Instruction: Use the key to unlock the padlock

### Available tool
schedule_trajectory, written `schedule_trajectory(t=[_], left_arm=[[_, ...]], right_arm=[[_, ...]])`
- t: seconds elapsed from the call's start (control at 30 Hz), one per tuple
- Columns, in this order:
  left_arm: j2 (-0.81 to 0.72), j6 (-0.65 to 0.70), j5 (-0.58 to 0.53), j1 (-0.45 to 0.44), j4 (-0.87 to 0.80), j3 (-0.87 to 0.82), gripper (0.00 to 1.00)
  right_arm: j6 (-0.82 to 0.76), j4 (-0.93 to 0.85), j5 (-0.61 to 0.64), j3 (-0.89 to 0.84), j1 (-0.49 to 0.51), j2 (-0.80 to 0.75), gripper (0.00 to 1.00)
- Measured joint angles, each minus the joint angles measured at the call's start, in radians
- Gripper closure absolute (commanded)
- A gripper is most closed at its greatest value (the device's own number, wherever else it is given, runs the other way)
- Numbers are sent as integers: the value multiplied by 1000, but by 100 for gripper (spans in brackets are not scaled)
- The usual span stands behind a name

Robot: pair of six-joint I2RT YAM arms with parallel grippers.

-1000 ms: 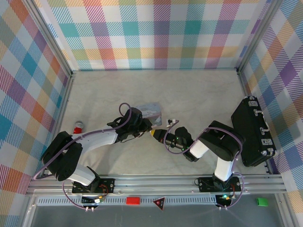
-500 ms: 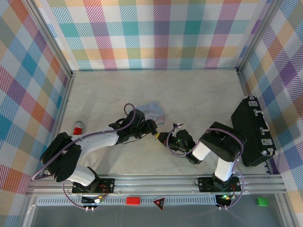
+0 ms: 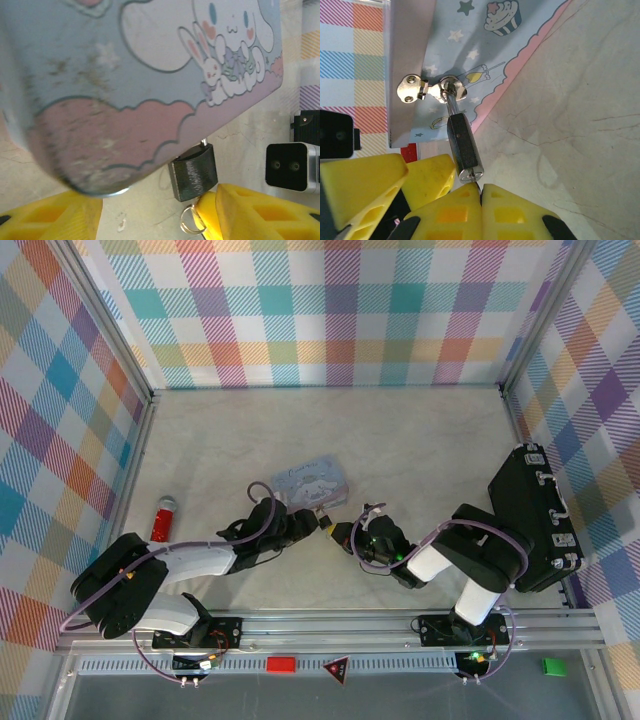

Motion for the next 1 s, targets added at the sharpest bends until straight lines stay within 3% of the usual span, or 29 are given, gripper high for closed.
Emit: schedule_trajectory(t=[0.43,1.0], left_arm=[[220,-56,45,-1,398,-37,47],[303,-105,72,-2,499,-14,71]], right_arm=[[48,18,-3,2,4,2,100],[106,116,-5,-1,6,67,100]])
